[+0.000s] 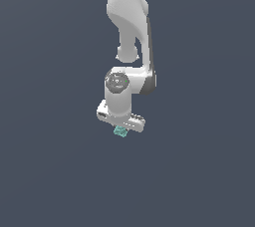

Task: Pick up the object and move it to a goal position.

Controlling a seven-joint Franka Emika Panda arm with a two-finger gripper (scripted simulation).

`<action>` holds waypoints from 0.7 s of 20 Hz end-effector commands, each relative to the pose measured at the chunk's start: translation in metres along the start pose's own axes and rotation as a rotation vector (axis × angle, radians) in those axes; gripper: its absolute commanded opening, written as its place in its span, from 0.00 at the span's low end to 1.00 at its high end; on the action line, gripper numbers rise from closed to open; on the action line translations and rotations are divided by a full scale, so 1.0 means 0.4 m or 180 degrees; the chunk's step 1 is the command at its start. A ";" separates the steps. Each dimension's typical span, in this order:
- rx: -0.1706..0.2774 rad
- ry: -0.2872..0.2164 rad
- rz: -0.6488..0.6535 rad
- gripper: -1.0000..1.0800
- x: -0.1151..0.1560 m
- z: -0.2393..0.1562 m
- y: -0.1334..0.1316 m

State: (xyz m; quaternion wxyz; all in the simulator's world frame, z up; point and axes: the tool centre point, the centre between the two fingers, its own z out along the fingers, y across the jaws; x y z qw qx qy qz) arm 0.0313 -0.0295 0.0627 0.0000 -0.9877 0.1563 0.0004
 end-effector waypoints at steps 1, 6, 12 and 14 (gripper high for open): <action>0.0002 0.0002 0.0003 0.00 -0.017 -0.022 0.045; 0.0002 0.0002 0.0003 0.00 -0.062 -0.076 0.157; 0.0004 0.0002 0.0004 0.00 -0.109 -0.137 0.282; 0.0004 0.0002 0.0004 0.00 -0.121 -0.155 0.318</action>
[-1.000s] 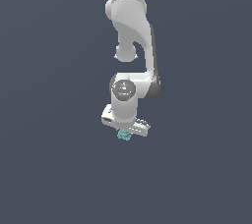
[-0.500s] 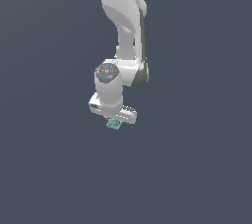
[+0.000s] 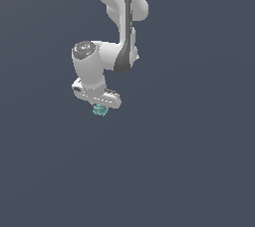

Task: Pick up the object and move it to a goal position.

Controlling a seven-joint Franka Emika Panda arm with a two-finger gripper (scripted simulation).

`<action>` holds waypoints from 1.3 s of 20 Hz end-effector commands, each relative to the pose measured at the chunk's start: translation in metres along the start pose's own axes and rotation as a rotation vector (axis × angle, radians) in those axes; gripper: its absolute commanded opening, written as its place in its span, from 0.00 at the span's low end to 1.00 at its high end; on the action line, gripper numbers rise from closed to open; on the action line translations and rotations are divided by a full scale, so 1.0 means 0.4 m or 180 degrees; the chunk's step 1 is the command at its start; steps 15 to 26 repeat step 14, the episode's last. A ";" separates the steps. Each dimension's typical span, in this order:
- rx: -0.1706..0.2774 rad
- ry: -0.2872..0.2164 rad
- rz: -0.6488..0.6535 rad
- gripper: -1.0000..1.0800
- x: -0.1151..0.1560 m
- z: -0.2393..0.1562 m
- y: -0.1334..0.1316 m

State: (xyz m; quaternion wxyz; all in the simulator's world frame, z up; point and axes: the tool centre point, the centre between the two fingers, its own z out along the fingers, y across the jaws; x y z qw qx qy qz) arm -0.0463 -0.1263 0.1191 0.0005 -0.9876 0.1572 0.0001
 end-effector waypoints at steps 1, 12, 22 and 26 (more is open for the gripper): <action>0.0001 0.0000 -0.0002 0.00 -0.017 -0.022 0.044; -0.0001 0.0001 -0.0003 0.00 -0.039 -0.062 0.123; -0.0003 0.0001 -0.0004 0.00 -0.037 -0.061 0.120; -0.0003 0.0001 -0.0004 0.00 -0.037 -0.061 0.120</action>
